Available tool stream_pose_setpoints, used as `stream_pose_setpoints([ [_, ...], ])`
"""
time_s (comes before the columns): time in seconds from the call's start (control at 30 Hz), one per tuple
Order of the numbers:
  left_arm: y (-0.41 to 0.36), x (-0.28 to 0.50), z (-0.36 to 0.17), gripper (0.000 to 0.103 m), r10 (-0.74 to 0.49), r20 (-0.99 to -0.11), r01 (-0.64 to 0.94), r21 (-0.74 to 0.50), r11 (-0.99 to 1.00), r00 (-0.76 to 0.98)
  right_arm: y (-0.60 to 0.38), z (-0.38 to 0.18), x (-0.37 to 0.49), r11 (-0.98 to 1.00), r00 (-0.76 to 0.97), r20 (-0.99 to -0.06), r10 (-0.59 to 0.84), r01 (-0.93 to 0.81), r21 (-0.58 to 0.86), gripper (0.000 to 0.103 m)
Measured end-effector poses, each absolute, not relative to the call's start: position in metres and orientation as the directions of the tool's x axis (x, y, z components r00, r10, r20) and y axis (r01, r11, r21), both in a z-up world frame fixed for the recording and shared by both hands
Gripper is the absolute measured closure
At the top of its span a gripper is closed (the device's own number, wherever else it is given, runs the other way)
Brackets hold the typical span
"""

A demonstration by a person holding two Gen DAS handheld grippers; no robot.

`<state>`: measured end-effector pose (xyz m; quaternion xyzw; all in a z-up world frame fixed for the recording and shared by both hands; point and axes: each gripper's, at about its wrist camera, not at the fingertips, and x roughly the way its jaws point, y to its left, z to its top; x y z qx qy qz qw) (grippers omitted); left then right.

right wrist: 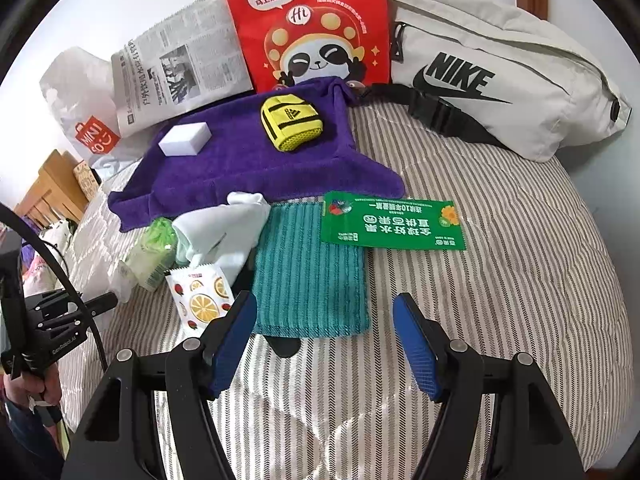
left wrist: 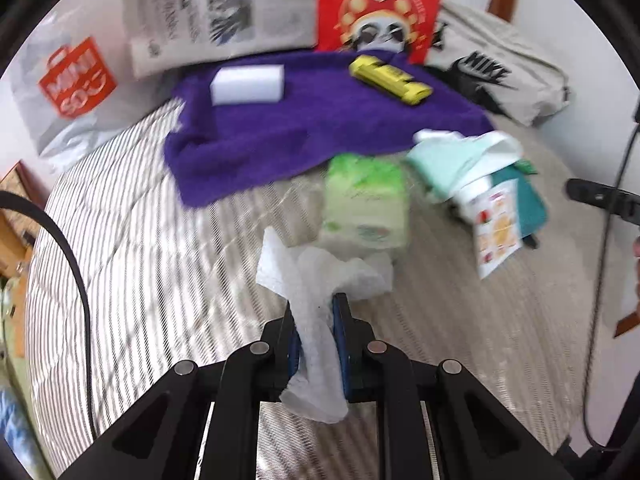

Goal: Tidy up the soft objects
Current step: 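Grasp the green printed card with the right tool while the left tool holds the tissue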

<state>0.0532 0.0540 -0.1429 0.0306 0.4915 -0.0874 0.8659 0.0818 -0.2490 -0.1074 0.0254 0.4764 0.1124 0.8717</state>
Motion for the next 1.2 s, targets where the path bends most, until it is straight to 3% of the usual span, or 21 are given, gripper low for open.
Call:
stream_pose_setpoints([
  [0.5,0.054,0.053,-0.152,0.085,-0.09,-0.842,0.15,-0.011,0.989,0.532,-0.259,-0.14,0.145,0.982,0.491,-0.852,0.182,-0.13,0.135,0.033],
  [0.63,0.053,0.052,-0.152,0.085,-0.089,-0.839,0.155,-0.006,0.988,0.537,-0.252,-0.146,0.149,0.984,0.489,-0.862,0.135,-0.169,0.059,0.03],
  [0.7,0.052,0.051,-0.152,0.085,-0.094,-0.837,0.156,-0.011,0.988,0.538,-0.25,-0.145,0.149,0.982,0.5,-0.857,0.126,-0.185,0.036,0.022],
  [0.9,0.051,0.05,-0.152,0.084,-0.09,-0.834,0.165,0.001,0.986,0.544,-0.25,-0.139,0.153,0.971,0.526,-0.844,0.107,-0.238,-0.025,0.021],
  [1.2,0.05,0.049,-0.152,0.081,-0.097,-0.829,0.164,-0.007,0.986,0.551,-0.259,-0.144,0.141,0.899,0.549,-0.835,-0.029,-0.351,-0.262,0.021],
])
